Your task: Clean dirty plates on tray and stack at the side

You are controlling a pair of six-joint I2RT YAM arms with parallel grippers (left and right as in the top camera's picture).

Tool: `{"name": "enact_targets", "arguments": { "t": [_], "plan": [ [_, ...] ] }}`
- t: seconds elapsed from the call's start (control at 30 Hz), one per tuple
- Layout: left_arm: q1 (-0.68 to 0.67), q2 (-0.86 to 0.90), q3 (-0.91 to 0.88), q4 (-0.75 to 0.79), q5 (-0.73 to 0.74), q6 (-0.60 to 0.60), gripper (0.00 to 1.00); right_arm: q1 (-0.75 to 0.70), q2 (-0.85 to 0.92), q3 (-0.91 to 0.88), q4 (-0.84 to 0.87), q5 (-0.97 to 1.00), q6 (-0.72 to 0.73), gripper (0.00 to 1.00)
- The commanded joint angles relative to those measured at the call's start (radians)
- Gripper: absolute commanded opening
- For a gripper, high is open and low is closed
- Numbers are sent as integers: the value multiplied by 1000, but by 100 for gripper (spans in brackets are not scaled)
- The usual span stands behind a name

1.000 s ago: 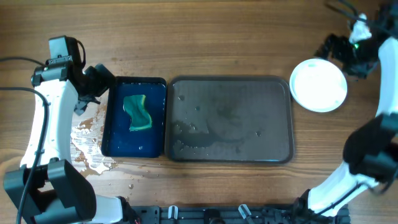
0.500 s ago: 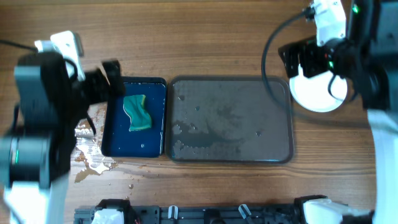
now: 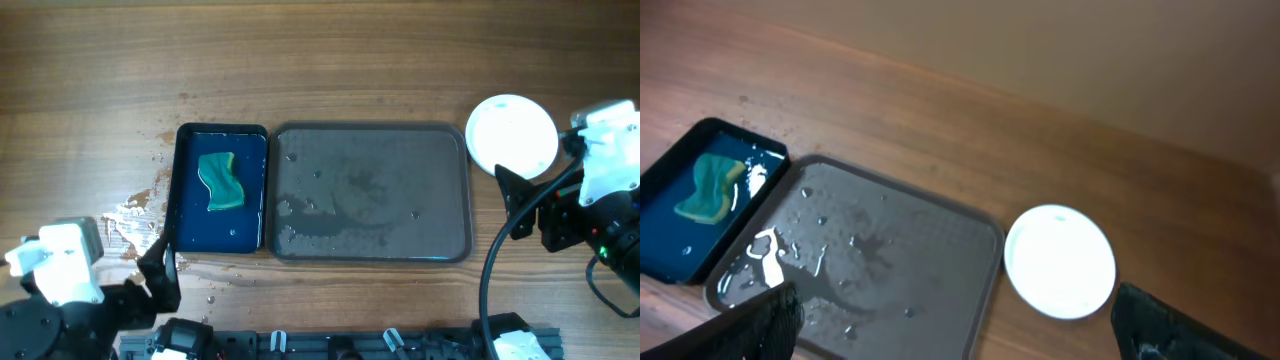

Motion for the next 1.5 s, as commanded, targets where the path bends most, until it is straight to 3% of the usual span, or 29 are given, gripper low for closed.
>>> {"name": "enact_targets", "arguments": {
  "t": [0.0, 0.4, 1.47],
  "plan": [
    [-7, -2, 5, -43, -16, -53, 100, 5, 14, 5, -25, 18, 34, 100],
    [-7, -2, 5, -95, -16, -53, 100, 5, 86, 4, -25, 18, 34, 99],
    [-7, -2, 5, -95, -16, -53, 100, 5, 55, 4, -61, 48, 31, 100]
  ]
}}
